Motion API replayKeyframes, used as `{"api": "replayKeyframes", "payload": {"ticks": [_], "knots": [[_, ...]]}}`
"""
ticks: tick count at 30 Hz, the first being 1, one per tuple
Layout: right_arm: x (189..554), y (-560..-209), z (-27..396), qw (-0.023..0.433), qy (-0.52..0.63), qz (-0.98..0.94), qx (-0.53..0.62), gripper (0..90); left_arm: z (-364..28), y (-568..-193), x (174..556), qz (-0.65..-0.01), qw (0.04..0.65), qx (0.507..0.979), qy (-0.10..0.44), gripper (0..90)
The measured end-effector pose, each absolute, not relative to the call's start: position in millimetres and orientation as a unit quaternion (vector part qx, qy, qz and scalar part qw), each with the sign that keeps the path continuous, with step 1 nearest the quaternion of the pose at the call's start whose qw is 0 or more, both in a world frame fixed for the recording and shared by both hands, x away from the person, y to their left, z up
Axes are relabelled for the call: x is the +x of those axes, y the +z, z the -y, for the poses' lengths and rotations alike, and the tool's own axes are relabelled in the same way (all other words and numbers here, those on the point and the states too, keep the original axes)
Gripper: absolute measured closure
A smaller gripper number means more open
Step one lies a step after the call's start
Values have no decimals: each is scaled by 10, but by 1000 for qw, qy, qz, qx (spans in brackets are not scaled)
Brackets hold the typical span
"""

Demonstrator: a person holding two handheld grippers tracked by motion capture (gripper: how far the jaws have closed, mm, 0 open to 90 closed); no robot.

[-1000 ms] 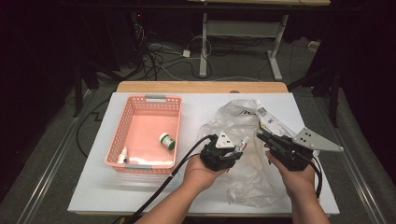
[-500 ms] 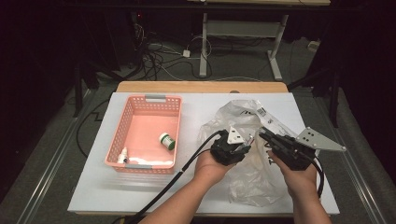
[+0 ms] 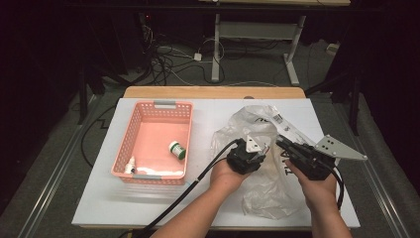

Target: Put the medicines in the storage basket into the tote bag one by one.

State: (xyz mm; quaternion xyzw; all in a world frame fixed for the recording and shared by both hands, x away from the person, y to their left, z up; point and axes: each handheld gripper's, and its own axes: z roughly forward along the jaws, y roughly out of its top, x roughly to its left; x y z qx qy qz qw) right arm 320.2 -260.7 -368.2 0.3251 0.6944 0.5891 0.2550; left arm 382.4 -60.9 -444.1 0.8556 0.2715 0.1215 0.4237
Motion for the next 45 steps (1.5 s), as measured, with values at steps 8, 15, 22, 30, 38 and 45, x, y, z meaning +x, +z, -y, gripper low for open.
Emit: {"api": "replayKeyframes", "payload": {"ticks": [8, 15, 22, 30, 38, 45], "knots": [[3222, -3699, 2641, 254, 589, -693, 330, 900, 702, -4534, 3883, -277, 421, 856, 115, 657], [3236, -3703, 2667, 257, 590, -689, 333, 900, 754, -4598, 3909, -279, 413, 859, 113, 656], [3233, -3682, 2684, 258, 593, -685, 335, 900, 755, -4637, 3925, -279, 402, 865, 106, 634], [3235, -3683, 2705, 261, 591, -685, 337, 900, 657, -4561, 3841, -272, 413, 865, 85, 504], [3227, -3692, 2670, 261, 586, -691, 333, 900, 408, -4534, 3671, -253, 435, 863, 56, 406], [3206, -3679, 2667, 265, 585, -691, 330, 900, 154, -4469, 3464, -250, 457, 852, 59, 293]]}}
